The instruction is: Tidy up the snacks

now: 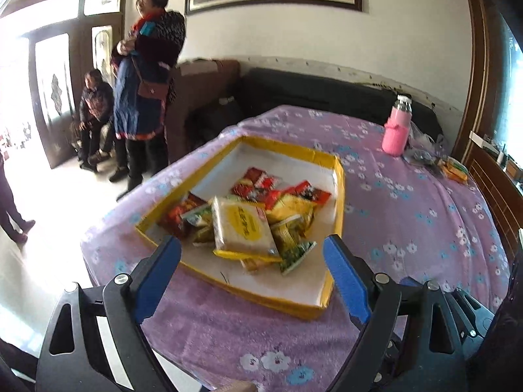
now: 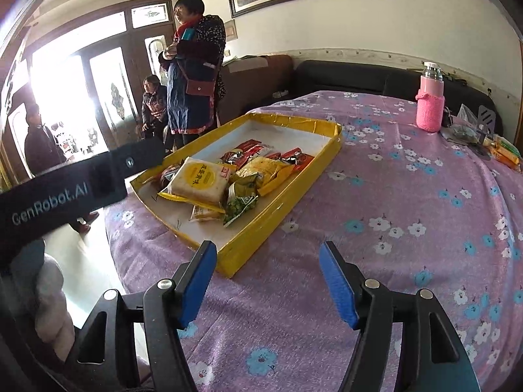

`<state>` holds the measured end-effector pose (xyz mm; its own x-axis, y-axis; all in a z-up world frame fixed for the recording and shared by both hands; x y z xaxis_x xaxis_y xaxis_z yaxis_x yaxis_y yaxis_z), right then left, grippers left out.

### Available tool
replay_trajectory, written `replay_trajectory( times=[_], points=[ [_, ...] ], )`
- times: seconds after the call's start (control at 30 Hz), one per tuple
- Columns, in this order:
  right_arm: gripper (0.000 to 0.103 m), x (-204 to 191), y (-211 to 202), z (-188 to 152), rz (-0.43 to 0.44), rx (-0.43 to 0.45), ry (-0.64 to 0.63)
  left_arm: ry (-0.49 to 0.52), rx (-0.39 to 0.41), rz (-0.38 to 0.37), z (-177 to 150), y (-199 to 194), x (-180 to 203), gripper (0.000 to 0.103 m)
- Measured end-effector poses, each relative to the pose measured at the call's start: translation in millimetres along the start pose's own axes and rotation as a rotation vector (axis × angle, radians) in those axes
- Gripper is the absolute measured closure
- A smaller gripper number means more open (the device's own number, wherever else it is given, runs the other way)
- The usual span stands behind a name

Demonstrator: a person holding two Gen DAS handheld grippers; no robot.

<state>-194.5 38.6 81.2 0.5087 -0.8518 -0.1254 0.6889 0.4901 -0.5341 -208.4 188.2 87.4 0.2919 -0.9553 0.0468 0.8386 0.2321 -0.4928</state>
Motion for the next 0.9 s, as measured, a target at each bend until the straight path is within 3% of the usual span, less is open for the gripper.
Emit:
replay_trajectory(
  times=[0.27,0.9],
  points=[
    [0.034,1,6,-3,-0.008,-0.021,0.002,0.003,-0.078,-0.021,-10,15,4,0.013],
    [0.033,4,15,-7,-0.012,-0.04,0.003,0.015,-0.091,-0.053,-11,24,5,0.013]
  ],
)
Point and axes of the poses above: each gripper's, at about its wrist camera, not at the fingertips, and y roughly the way its jaws point, x to its right, z to its top, the point moved 1 cm from there along y, roughly the way its jaws point, and after that the axes turned 6 degrees about x, right-handed, at the moved point
